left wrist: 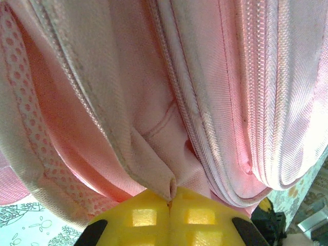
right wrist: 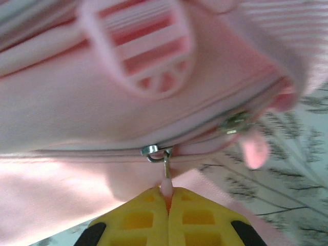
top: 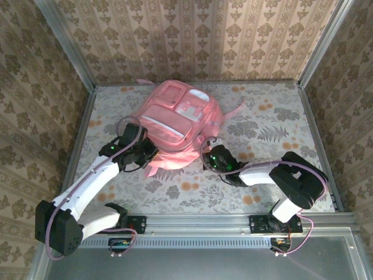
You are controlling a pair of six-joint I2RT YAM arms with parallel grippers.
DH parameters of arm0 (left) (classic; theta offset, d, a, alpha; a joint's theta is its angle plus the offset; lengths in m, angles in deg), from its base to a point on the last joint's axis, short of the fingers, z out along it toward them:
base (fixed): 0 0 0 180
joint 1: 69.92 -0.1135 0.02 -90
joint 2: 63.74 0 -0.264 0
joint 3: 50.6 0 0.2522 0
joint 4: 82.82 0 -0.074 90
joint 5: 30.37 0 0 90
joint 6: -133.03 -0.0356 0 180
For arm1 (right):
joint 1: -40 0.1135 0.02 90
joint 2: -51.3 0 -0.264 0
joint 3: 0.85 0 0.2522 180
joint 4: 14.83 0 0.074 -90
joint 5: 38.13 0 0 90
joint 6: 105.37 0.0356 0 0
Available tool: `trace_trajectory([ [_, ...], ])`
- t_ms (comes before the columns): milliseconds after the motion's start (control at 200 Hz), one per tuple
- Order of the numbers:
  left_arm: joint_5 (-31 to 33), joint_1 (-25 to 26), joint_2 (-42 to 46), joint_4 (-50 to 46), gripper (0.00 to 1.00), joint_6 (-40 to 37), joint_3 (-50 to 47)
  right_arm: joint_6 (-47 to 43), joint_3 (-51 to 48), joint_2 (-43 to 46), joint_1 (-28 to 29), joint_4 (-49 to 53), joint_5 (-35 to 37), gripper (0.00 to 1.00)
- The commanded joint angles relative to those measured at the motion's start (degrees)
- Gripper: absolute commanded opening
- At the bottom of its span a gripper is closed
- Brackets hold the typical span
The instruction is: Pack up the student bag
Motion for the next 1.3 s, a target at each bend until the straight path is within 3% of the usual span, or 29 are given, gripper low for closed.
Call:
trace_trajectory([
  [0, 0.04, -0.74, 1.86, 0.99, 0.00, -2.00, -0.11, 1.64, -0.73, 0.95, -2.78, 3.42, 3.44, 0.00],
  [580, -2.14, 6.76, -4.39, 3.93, 0.00, -6.90, 3.12, 5.20, 1.25, 0.96, -10.44, 8.39, 0.78, 0.03],
  [625, -2.72, 7.45, -4.96, 4.15, 0.00, -7.40, 3.36, 5.35, 1.25, 1.27, -10.72, 8.61, 0.21, 0.07],
  [680, -3.33, 8.40, -5.79, 4.39, 0.00, -8.40, 3.76, 5.00, 0.85, 2.57, -10.71, 8.44, -1.13, 0.20],
  [745, -4.04, 9.72, -6.99, 4.40, 0.00, -9.48, 4.78, 5.14, -0.32, 5.83, -10.63, 9.15, -2.27, 0.33],
  [890, -5.59, 13.30, -10.88, 5.24, 0.00, -11.79, 8.09, 5.26, -2.83, 19.81, -10.44, 16.88, 1.66, 0.46],
  [970, -9.57, 15.12, -14.40, 6.60, 0.00, -12.31, 10.64, 4.47, -2.79, 28.10, -10.44, 22.59, 5.88, 0.48],
  [1115, -10.73, 20.34, -19.17, 6.63, 0.00, -13.10, 14.58, 2.82, -2.28, 39.93, -10.53, 29.23, 12.52, 0.50],
  [1295, -16.37, 24.69, -23.61, 8.13, 0.00, -12.27, 15.88, 0.90, -0.95, 44.52, -10.71, 32.42, 13.78, 0.52],
])
